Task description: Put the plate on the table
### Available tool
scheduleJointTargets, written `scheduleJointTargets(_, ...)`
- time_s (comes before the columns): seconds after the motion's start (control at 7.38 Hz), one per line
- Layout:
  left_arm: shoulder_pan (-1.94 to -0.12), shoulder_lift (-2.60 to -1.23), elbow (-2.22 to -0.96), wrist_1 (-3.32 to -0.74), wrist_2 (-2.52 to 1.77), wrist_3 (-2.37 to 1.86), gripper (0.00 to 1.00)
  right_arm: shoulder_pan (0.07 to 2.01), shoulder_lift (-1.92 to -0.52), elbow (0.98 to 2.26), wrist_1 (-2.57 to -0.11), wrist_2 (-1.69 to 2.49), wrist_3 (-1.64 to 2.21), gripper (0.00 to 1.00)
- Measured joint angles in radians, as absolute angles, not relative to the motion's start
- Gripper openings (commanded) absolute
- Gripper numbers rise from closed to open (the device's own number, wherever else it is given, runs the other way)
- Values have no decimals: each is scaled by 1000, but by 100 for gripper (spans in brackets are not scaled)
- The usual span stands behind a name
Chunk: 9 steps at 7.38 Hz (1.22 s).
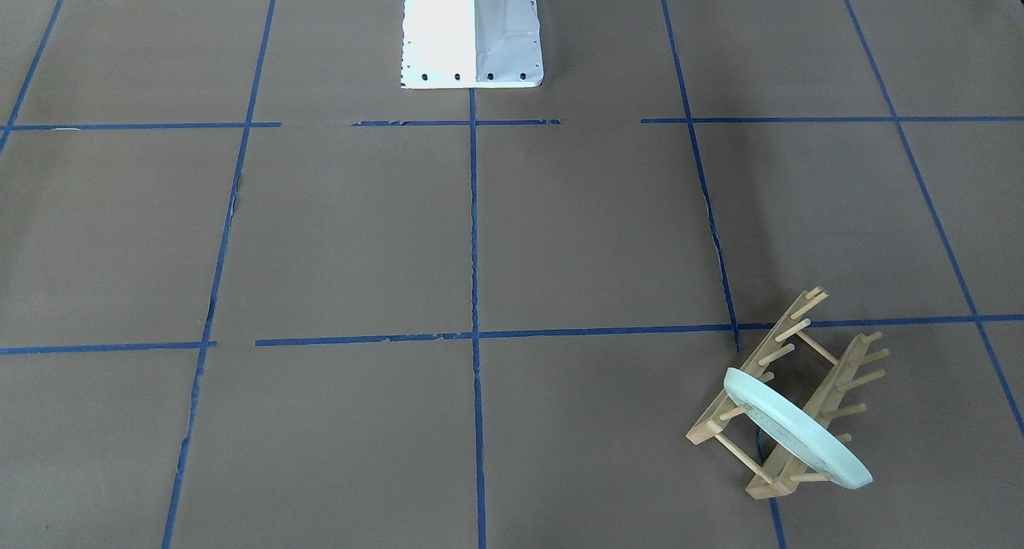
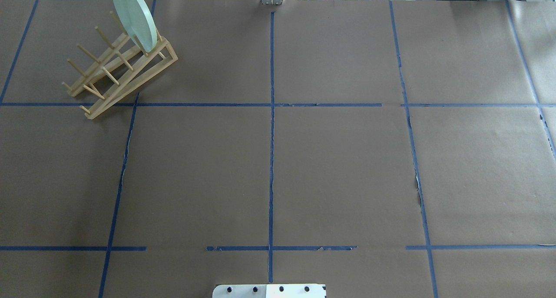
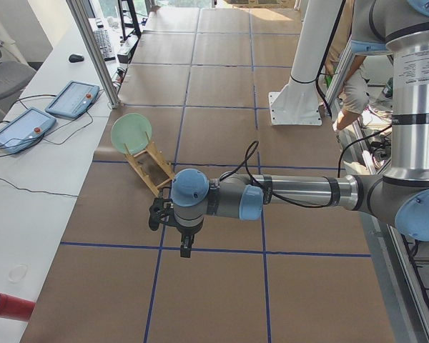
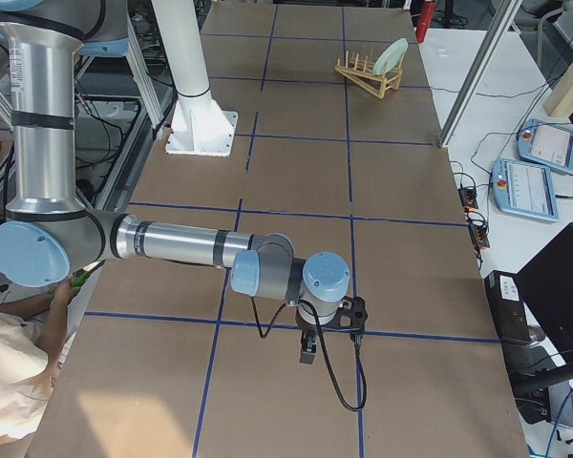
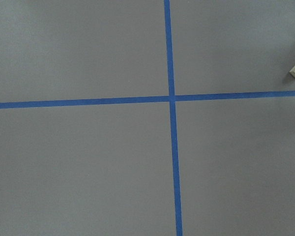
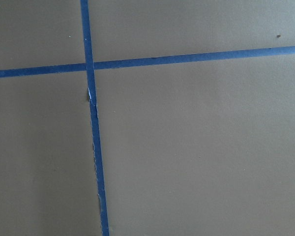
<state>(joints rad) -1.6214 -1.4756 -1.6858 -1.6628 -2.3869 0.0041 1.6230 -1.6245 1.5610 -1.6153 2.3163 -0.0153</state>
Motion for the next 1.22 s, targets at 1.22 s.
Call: scheduleJointTargets(1.22,-1612,-1745,-1633,-1750,-2390,-59,100,1623,-1624,1560,-1615,2316,-15,100)
